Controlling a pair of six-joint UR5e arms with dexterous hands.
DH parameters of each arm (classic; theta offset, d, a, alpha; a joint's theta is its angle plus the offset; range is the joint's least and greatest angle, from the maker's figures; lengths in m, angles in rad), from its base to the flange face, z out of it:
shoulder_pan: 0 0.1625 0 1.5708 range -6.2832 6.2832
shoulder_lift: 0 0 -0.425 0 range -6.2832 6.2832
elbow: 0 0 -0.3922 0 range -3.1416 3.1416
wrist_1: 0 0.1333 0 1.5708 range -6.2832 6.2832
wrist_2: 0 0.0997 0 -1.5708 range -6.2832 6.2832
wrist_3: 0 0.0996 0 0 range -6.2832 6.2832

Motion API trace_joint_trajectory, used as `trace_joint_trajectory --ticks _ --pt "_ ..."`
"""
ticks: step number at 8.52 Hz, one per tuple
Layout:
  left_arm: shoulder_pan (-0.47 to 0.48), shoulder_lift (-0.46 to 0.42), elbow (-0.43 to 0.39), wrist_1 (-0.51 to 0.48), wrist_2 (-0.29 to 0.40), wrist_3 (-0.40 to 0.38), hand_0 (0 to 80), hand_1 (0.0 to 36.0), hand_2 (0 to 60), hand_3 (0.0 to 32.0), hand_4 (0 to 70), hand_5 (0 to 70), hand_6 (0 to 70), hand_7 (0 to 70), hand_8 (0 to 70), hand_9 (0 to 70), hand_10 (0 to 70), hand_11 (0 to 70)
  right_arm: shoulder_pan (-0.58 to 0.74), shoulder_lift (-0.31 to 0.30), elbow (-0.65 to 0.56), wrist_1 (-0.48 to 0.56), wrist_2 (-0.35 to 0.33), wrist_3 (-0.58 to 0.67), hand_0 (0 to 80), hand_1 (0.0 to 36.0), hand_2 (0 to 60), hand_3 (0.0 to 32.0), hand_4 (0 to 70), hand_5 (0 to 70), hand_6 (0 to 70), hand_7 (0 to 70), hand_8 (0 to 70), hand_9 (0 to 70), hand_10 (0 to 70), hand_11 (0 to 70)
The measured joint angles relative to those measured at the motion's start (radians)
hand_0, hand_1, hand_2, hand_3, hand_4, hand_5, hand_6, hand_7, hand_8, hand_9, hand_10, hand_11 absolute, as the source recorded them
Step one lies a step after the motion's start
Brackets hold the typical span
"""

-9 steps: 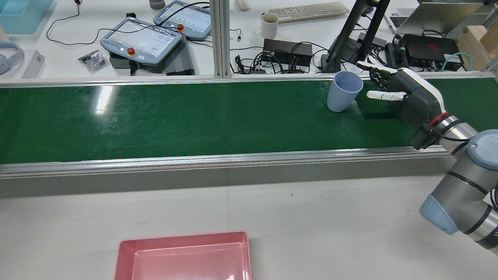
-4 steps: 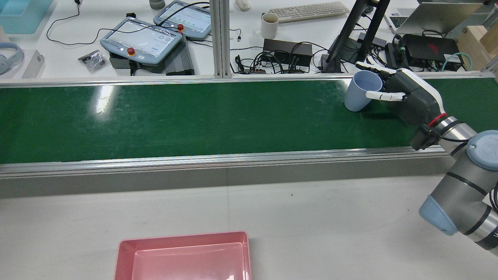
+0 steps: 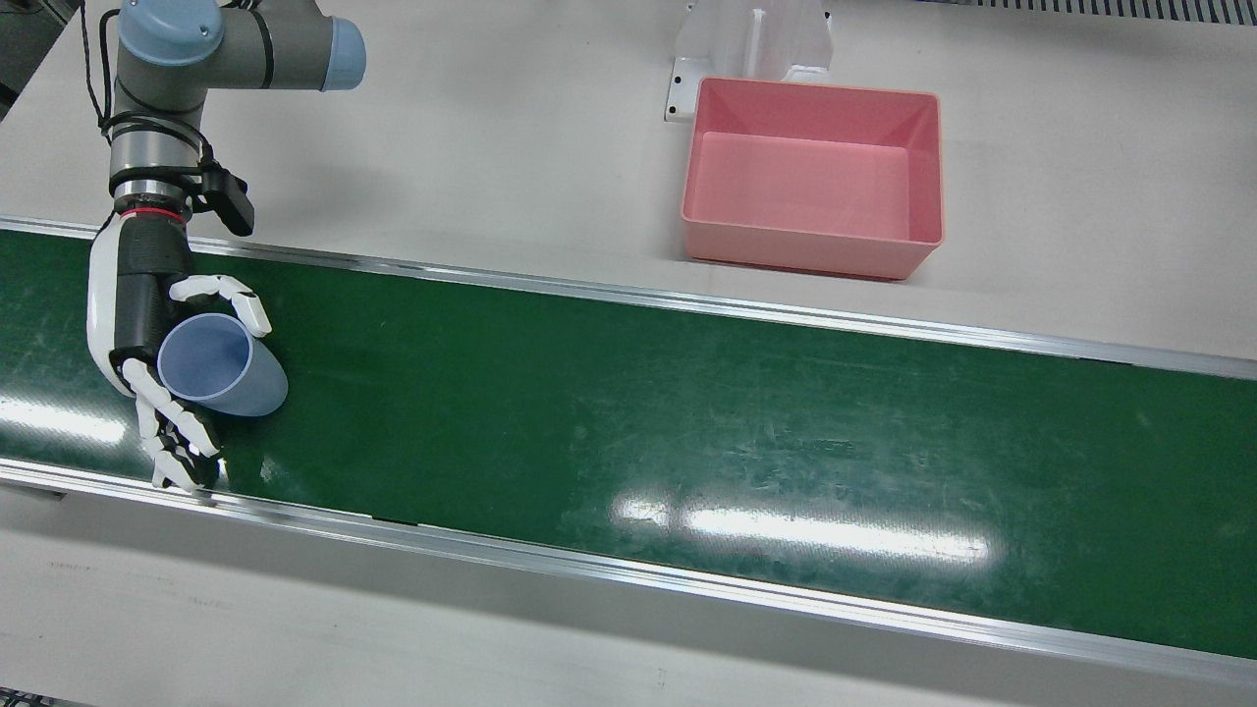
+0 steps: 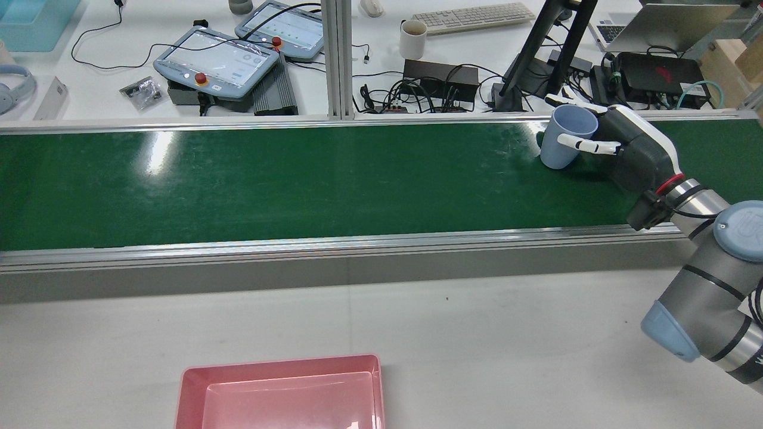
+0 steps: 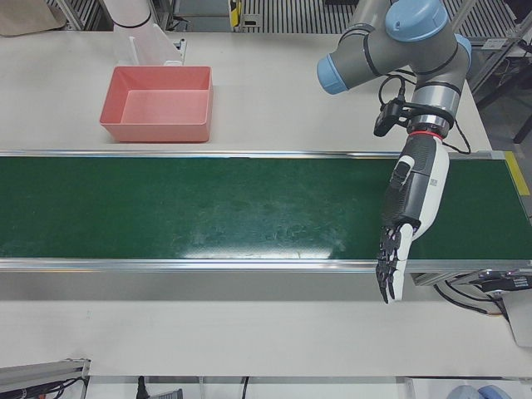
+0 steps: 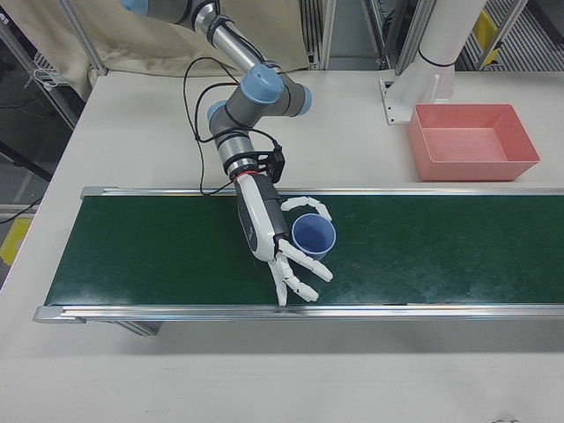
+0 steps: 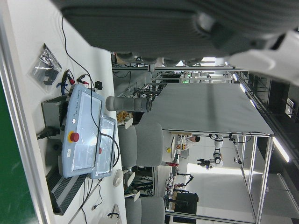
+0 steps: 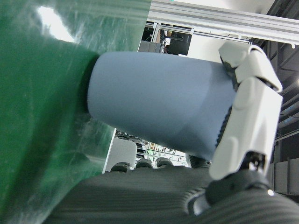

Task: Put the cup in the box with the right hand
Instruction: 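Close the right hand fingers around the blue cup, then lift the blue cup off the belt and carry it toward the pink box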

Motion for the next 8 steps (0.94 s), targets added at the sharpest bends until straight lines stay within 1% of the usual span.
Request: trace_joint_trajectory --ticks 1,2,3,4,5,6,7,8 --pt "0.000 0.000 0.000 0.000 0.000 0.000 0.0 0.0 0.0 0.0 0.0 0.0 0.0 0.0 0.0 0.0 0.0 0.0 0.000 0.000 -0.001 -0.001 0.002 -0.001 48.5 30.1 60.0 0.0 70.0 8.4 19.6 70.0 40.3 63.0 16.4 24.4" --pt "0.000 0.000 0.000 0.000 0.000 0.000 0.0 0.0 0.0 0.0 0.0 0.0 0.0 0.0 0.0 0.0 0.0 0.0 0.001 0.000 0.005 -0.001 0.003 0.000 50.9 33.2 60.0 0.0 67.8 10.5 21.9 70.0 44.8 69.7 17.1 25.9" --pt "0.000 0.000 0.000 0.000 0.000 0.000 0.0 0.0 0.0 0.0 0.0 0.0 0.0 0.0 0.0 0.0 0.0 0.0 0.004 0.000 0.024 -0.001 0.004 0.000 50.2 32.7 60.0 0.0 44.1 11.5 21.6 70.0 46.6 70.0 15.8 24.4" --pt "0.000 0.000 -0.001 0.000 0.000 0.000 0.0 0.0 0.0 0.0 0.0 0.0 0.0 0.0 0.0 0.0 0.0 0.0 0.014 0.000 0.057 0.000 0.004 -0.001 49.1 31.1 60.0 0.0 35.0 11.2 20.2 70.0 44.8 69.1 14.5 22.6" --pt "0.000 0.000 -0.001 0.000 0.000 0.000 0.0 0.0 0.0 0.0 0.0 0.0 0.0 0.0 0.0 0.0 0.0 0.0 0.029 0.000 0.096 0.001 0.005 -0.002 48.7 30.7 60.0 0.0 32.1 11.3 20.2 70.0 45.0 69.4 14.5 22.6" --pt "0.000 0.000 -0.001 0.000 0.000 0.000 0.0 0.0 0.0 0.0 0.0 0.0 0.0 0.0 0.0 0.0 0.0 0.0 0.044 0.000 0.132 0.001 0.005 -0.003 48.5 29.8 60.0 0.0 31.9 11.1 19.9 69.6 45.0 69.3 14.7 22.8" --pt "0.000 0.000 -0.001 0.000 0.000 0.000 0.0 0.0 0.0 0.0 0.0 0.0 0.0 0.0 0.0 0.0 0.0 0.0 0.055 0.000 0.167 0.001 0.008 -0.004 48.6 29.6 60.0 0.0 32.0 11.1 19.8 69.5 45.0 69.2 14.5 22.5" --pt "0.000 0.000 -0.001 0.000 0.000 0.000 0.0 0.0 0.0 0.0 0.0 0.0 0.0 0.0 0.0 0.0 0.0 0.0 0.059 0.001 0.209 0.001 0.016 -0.009 48.5 29.3 60.0 0.0 34.4 10.9 19.8 69.8 44.6 68.7 14.6 22.7"
